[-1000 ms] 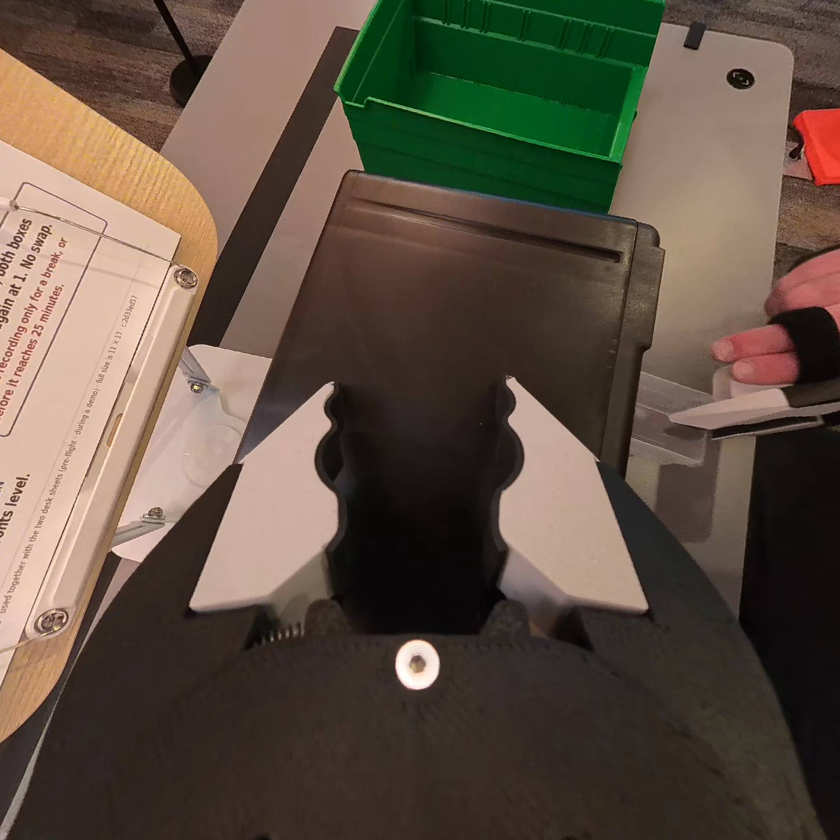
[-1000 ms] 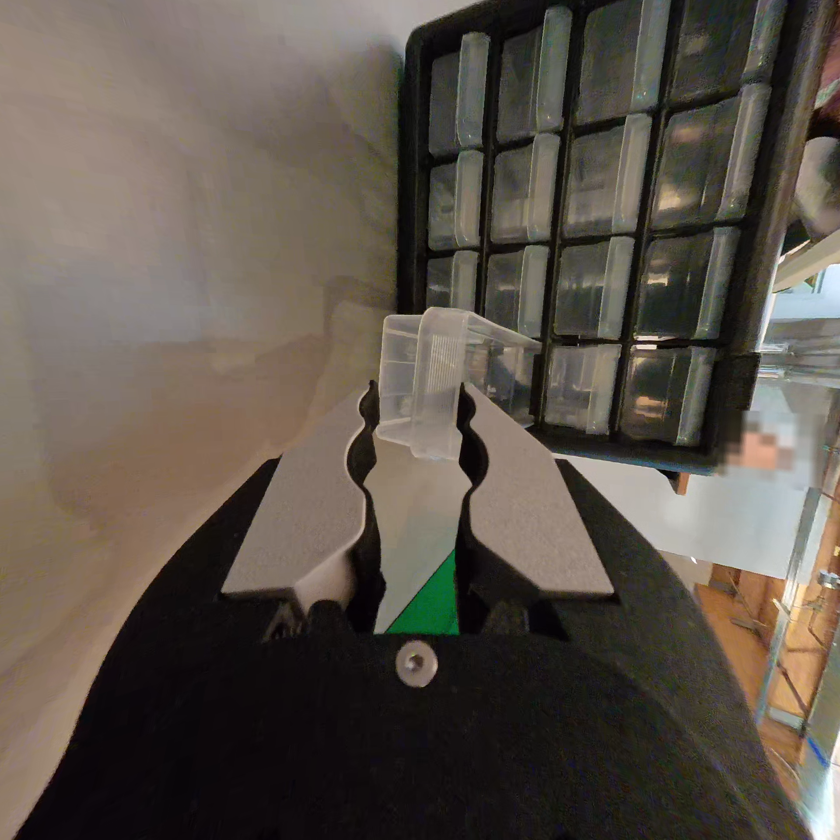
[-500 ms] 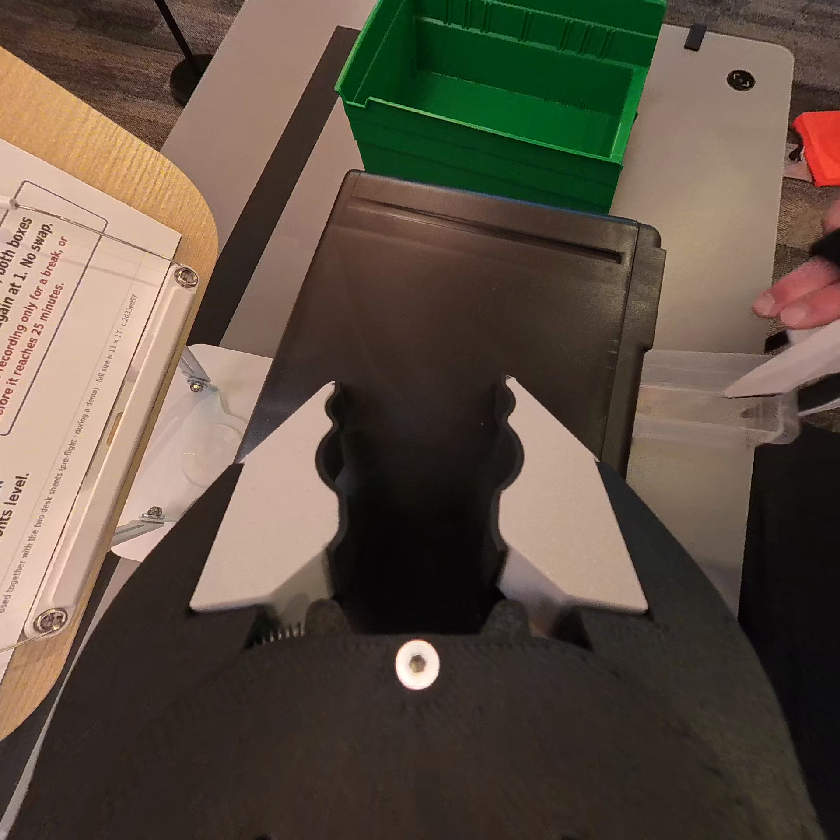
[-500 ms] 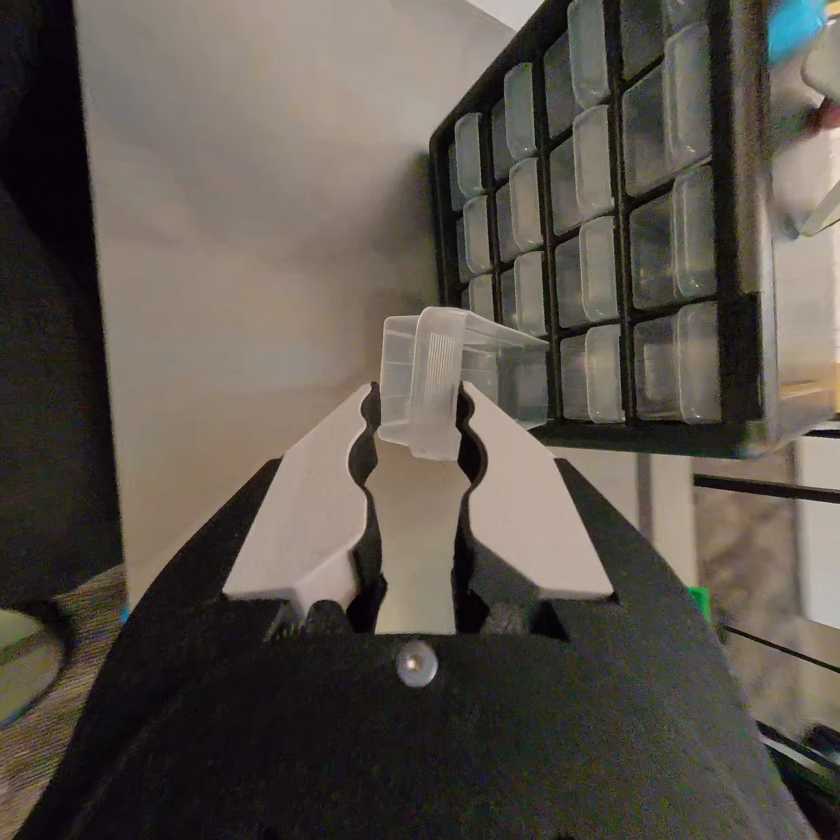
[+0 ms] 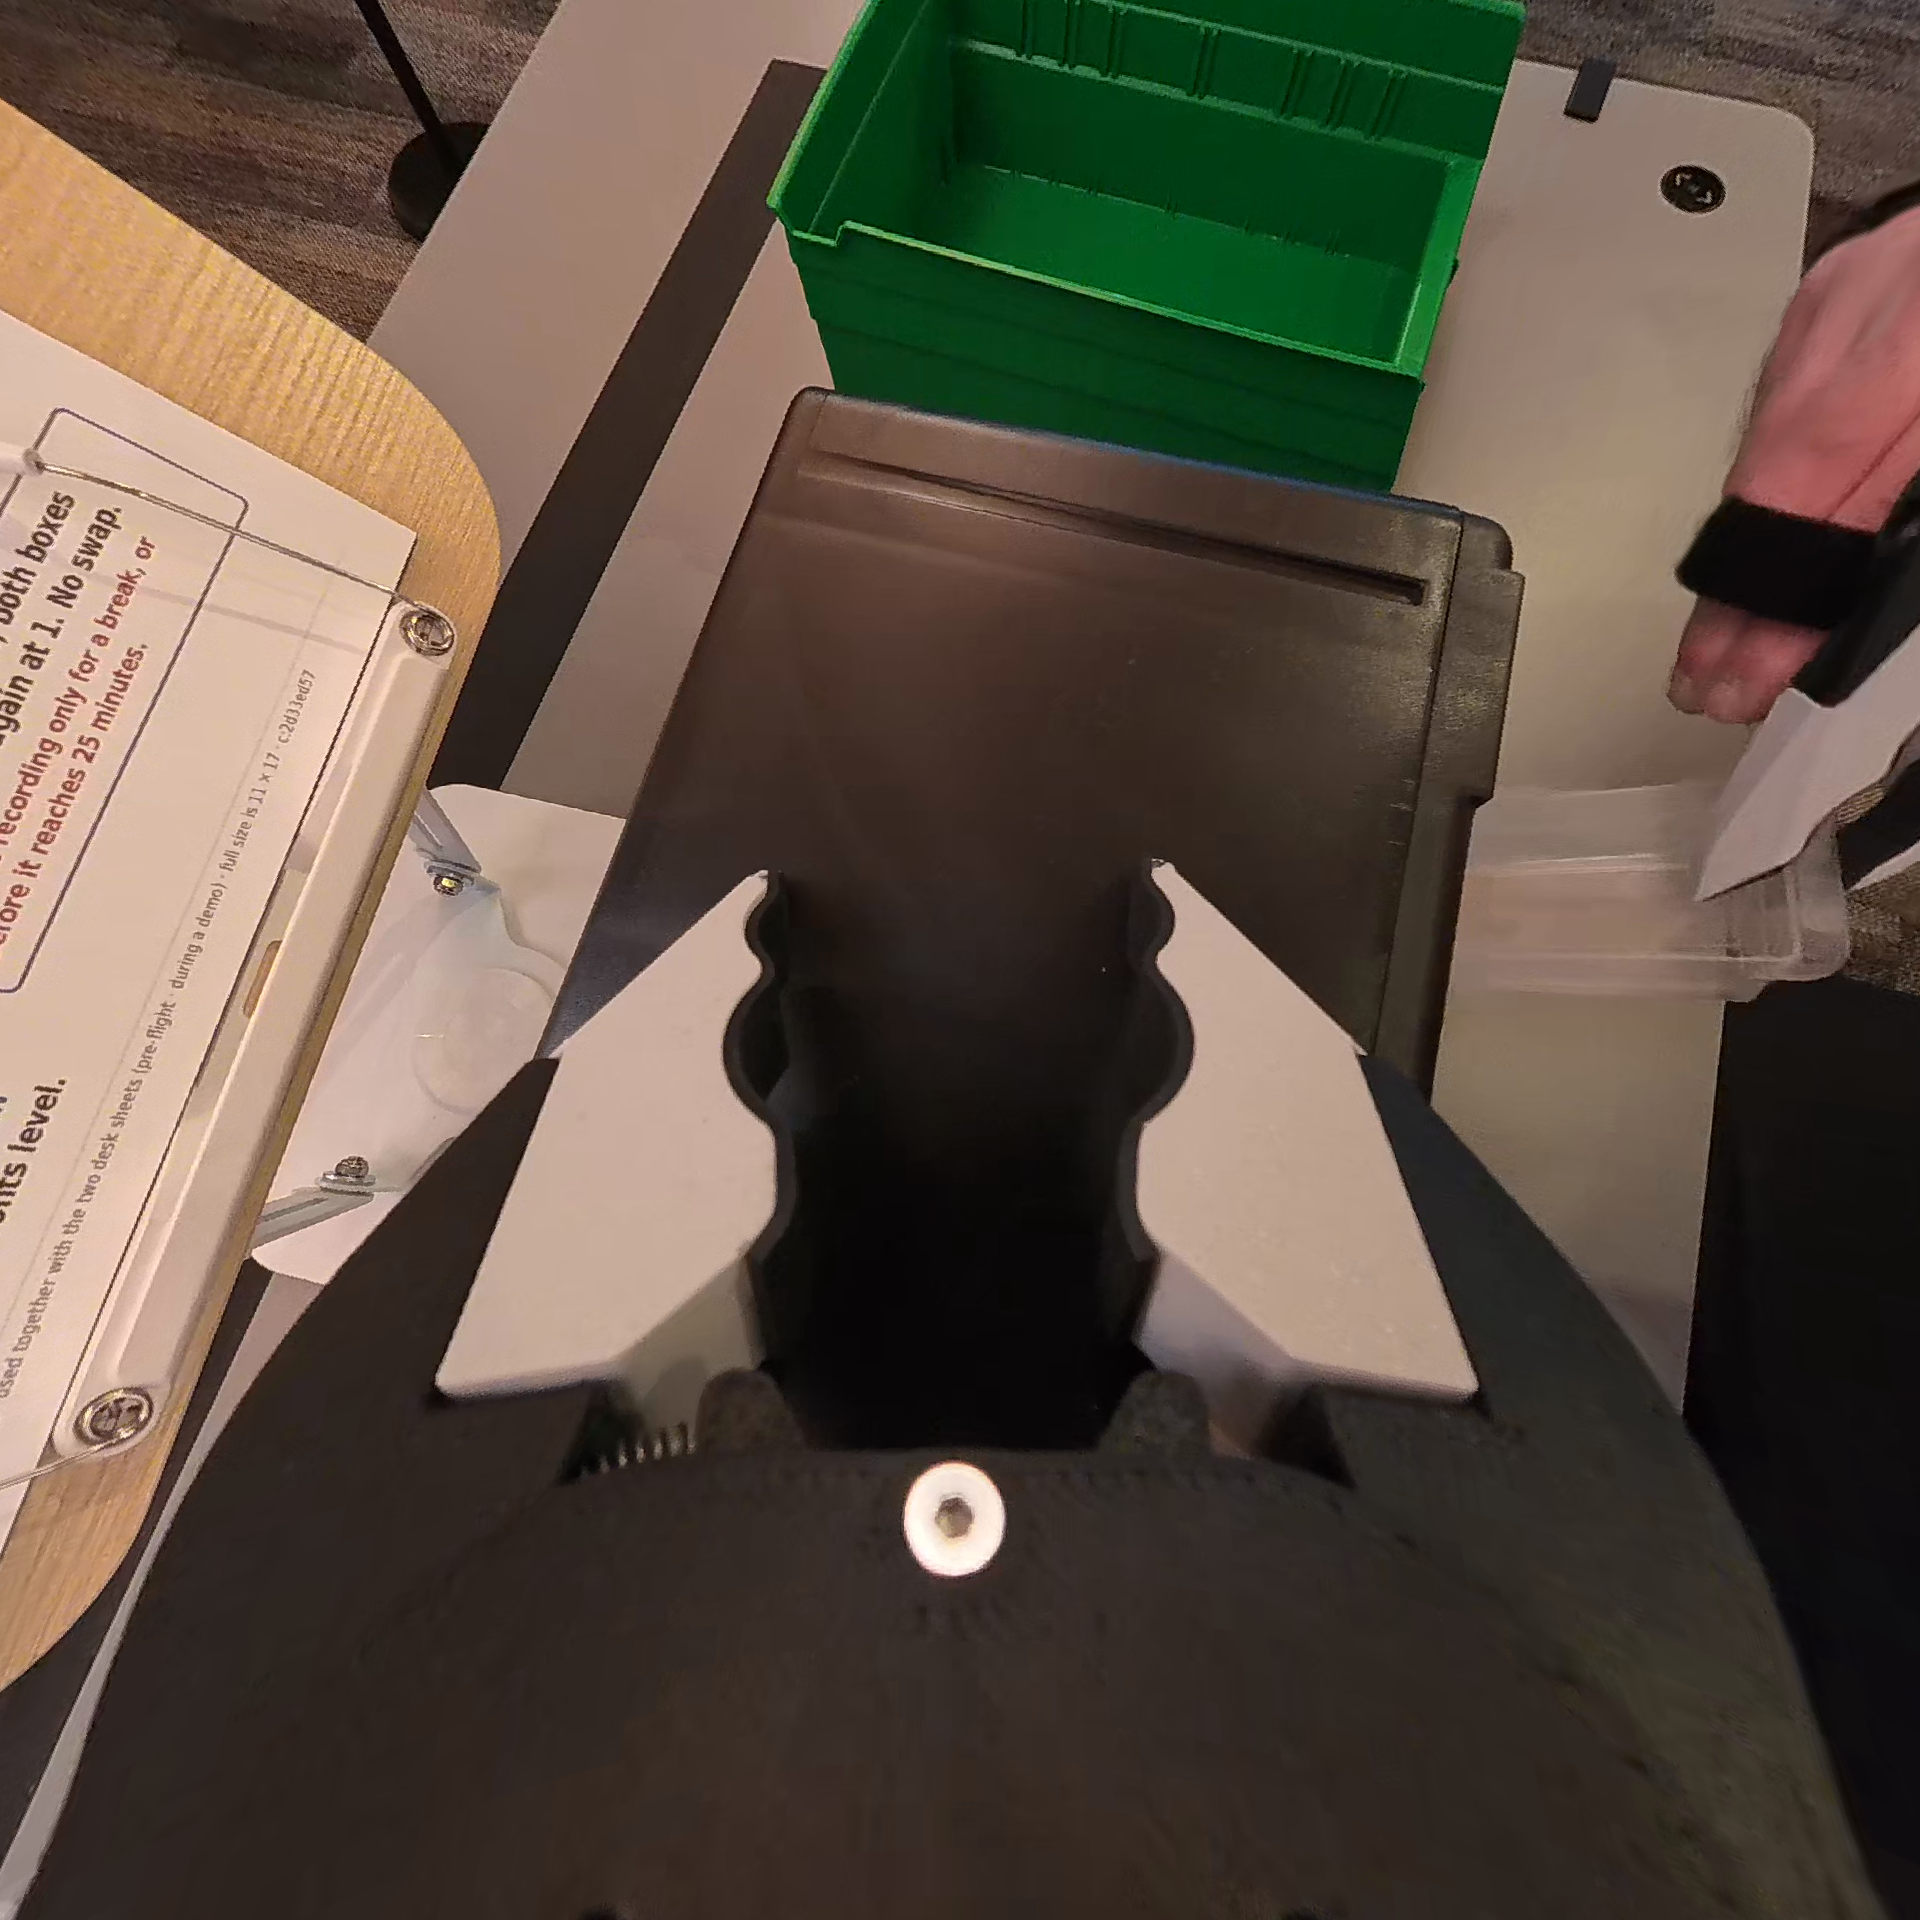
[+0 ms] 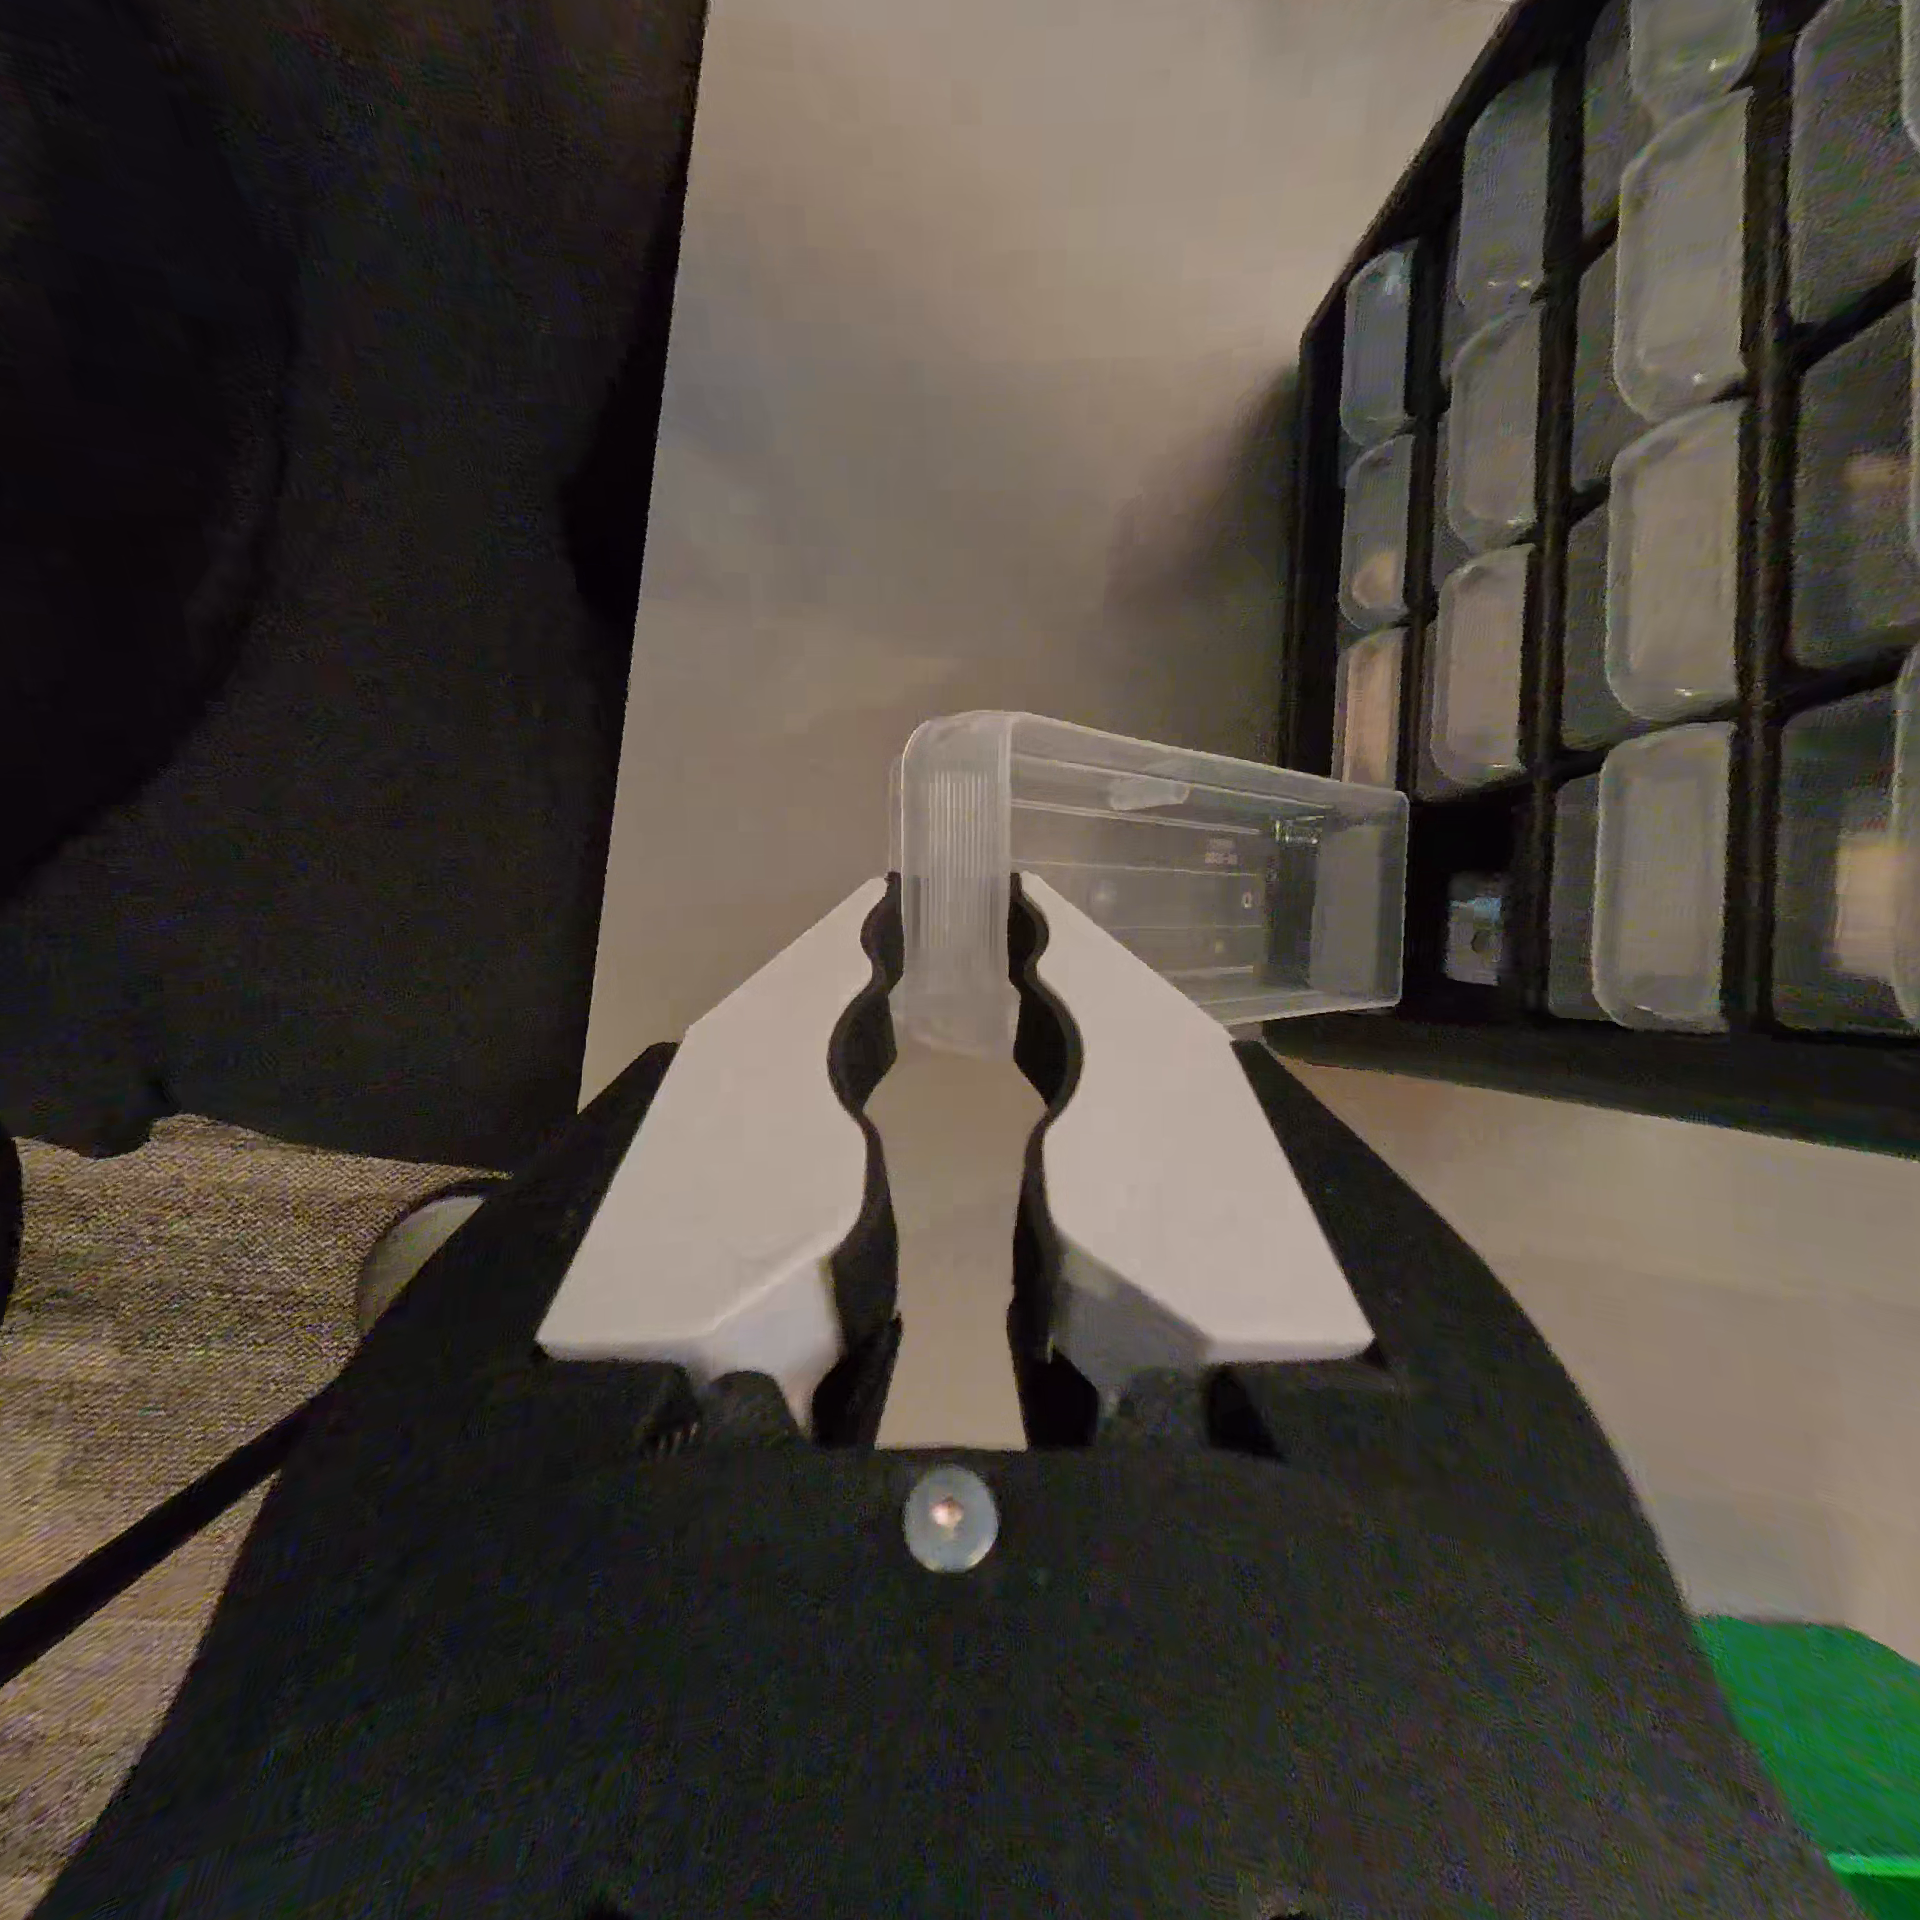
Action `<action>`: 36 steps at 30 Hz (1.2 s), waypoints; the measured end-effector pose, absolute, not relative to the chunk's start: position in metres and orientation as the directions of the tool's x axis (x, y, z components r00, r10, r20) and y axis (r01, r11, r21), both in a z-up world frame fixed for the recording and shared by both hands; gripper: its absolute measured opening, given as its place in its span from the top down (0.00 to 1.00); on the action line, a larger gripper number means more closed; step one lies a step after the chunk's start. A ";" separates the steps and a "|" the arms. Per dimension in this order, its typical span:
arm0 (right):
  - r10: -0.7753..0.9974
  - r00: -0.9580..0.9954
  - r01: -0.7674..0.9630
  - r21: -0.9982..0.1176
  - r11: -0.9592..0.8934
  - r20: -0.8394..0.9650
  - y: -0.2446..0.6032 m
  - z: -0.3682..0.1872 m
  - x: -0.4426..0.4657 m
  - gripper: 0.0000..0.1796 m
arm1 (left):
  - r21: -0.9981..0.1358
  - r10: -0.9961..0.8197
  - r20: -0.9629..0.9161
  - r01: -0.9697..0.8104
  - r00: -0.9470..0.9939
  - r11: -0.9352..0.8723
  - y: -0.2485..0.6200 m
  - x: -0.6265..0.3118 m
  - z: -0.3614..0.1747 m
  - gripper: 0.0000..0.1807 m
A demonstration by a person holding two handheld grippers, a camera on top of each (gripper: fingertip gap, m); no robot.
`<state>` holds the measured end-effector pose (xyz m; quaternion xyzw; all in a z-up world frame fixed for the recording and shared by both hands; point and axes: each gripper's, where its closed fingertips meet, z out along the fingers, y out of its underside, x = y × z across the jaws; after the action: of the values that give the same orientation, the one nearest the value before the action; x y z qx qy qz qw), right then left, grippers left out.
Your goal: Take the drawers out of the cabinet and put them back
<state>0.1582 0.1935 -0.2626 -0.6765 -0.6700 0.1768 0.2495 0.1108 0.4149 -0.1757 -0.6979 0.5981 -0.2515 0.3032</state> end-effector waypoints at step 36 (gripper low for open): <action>0.730 0.678 0.711 -0.327 -0.623 0.084 0.213 -0.359 0.234 0.63 | -0.724 -0.988 -0.020 -0.683 0.155 -0.092 0.414 0.111 -0.176 0.65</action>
<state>0.2340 0.2131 -0.3588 -0.9003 -0.4001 0.0285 0.1690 0.1107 0.4142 -0.1757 -0.6958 0.6004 -0.2493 0.3055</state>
